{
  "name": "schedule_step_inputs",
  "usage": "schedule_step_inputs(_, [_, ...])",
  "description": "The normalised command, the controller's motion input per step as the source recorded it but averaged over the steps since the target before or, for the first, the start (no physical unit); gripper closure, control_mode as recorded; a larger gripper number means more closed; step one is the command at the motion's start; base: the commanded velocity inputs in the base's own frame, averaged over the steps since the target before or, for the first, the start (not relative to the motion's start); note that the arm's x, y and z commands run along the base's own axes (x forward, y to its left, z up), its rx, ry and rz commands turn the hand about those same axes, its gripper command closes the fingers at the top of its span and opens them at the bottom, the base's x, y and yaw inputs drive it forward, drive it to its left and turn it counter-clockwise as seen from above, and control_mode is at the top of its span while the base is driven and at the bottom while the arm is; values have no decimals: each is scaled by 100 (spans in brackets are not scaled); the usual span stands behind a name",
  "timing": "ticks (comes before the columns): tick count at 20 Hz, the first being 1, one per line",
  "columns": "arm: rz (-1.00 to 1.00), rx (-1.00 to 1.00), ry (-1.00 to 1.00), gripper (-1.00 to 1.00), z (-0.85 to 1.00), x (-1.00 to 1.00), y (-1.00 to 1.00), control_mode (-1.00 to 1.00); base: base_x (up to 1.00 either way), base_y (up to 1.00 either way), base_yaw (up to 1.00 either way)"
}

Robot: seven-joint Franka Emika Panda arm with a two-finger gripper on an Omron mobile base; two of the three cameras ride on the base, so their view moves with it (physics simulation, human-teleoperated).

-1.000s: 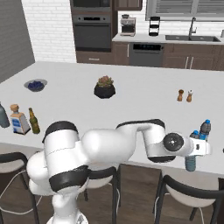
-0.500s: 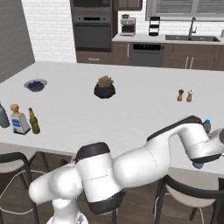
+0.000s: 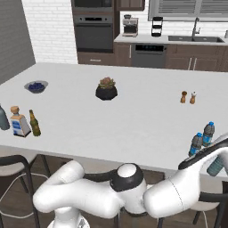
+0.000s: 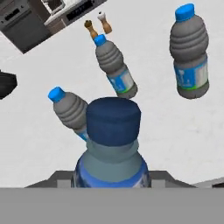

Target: Move the plastic bottles in the middle to the plastics group, and the glass bottles in the middle to the glass group.

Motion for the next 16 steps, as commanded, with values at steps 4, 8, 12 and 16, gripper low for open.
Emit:
schedule_step_inputs(4, [36, 9, -58, 100, -2, -18, -5, -100, 0, 0, 0])
schedule_step_inputs(8, [35, 0, -49, 100, 0, -1, -6, -100, 0, 0, 0])
schedule_step_inputs(12, [36, -12, -34, 100, 1, 0, -28, -100, 0, 0, 0])
schedule_step_inputs(16, [23, -24, -13, 100, 12, 3, -23, -100, 0, 0, 0])
